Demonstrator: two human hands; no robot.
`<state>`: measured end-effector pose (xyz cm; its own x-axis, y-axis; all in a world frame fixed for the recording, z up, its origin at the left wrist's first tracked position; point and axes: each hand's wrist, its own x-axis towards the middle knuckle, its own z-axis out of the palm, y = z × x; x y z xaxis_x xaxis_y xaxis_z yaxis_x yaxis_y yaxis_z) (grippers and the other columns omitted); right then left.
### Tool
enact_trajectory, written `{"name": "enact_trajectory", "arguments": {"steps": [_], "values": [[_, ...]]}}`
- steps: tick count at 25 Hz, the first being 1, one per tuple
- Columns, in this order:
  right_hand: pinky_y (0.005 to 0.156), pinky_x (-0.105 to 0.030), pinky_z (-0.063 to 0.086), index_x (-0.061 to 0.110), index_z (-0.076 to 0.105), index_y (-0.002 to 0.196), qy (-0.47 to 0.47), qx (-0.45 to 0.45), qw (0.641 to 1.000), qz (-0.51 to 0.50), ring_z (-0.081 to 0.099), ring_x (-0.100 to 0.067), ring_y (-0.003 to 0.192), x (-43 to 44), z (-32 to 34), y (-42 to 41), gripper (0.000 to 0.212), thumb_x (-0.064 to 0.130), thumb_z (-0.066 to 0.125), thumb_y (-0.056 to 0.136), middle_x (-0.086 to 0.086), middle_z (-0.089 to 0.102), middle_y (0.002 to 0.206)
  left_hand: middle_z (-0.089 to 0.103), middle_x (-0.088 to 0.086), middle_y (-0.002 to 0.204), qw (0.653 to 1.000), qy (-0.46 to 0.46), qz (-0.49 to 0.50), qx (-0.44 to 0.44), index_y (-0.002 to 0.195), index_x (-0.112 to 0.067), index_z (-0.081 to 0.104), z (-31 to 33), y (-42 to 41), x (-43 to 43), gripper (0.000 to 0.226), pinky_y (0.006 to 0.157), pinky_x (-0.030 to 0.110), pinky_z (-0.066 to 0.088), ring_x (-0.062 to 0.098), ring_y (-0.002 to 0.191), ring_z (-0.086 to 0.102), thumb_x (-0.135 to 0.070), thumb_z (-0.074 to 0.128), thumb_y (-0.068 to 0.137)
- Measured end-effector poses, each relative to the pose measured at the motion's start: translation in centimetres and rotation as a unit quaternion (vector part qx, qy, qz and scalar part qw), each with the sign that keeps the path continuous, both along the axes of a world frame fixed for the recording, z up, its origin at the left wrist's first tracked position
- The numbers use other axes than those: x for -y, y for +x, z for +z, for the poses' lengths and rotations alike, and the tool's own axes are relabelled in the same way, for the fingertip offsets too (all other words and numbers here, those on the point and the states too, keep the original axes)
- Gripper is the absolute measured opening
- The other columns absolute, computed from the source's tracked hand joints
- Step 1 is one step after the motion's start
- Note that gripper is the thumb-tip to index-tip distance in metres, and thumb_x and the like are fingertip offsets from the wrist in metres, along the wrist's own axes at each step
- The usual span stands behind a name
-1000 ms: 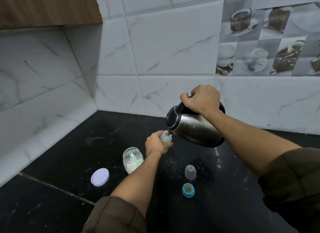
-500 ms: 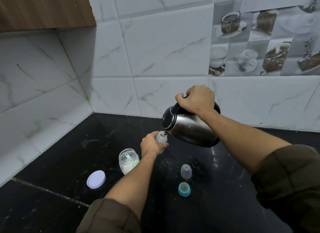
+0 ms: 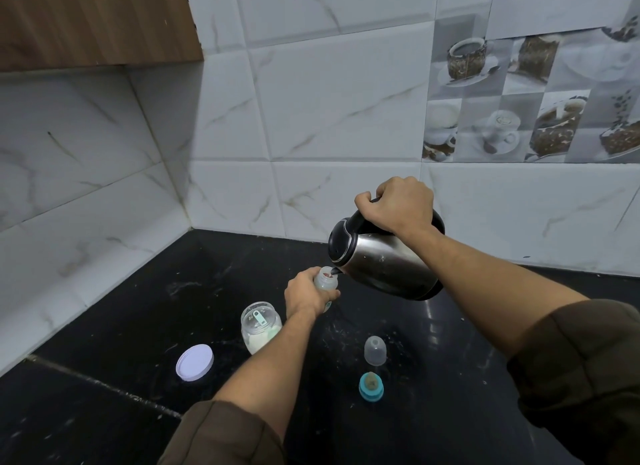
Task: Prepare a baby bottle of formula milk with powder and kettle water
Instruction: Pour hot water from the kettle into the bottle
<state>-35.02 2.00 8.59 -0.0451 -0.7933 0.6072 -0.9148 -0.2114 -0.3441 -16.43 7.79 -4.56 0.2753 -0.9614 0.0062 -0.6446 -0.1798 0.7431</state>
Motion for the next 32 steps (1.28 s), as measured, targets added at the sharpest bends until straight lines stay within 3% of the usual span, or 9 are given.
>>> {"name": "enact_trajectory", "arguments": {"steps": [13,32], "values": [[0.051,-0.030,0.048,0.016,0.045,0.043,0.007,0.000,1.000,0.007,0.037,-0.019,0.042,0.32,0.20,-0.05,0.048,0.051,0.048,0.075,0.004,0.035,0.040,0.068,-0.009,0.100,1.000,0.000,-0.010,0.012,0.117,-0.028,0.072,-0.22,0.19,0.74,0.044,0.093,0.035,0.051,0.016,0.101,0.065,-0.025,0.091,0.078],[0.052,-0.032,0.047,0.014,0.043,0.043,0.010,-0.011,1.000,0.002,0.038,-0.022,0.044,0.81,0.72,0.08,0.046,0.048,0.049,0.074,0.002,0.035,0.041,0.069,-0.009,0.101,1.000,-0.006,-0.009,-0.005,0.118,-0.028,0.072,0.12,-0.07,0.95,0.045,0.091,0.034,0.051,0.014,0.097,0.063,-0.026,0.091,0.077]]}}
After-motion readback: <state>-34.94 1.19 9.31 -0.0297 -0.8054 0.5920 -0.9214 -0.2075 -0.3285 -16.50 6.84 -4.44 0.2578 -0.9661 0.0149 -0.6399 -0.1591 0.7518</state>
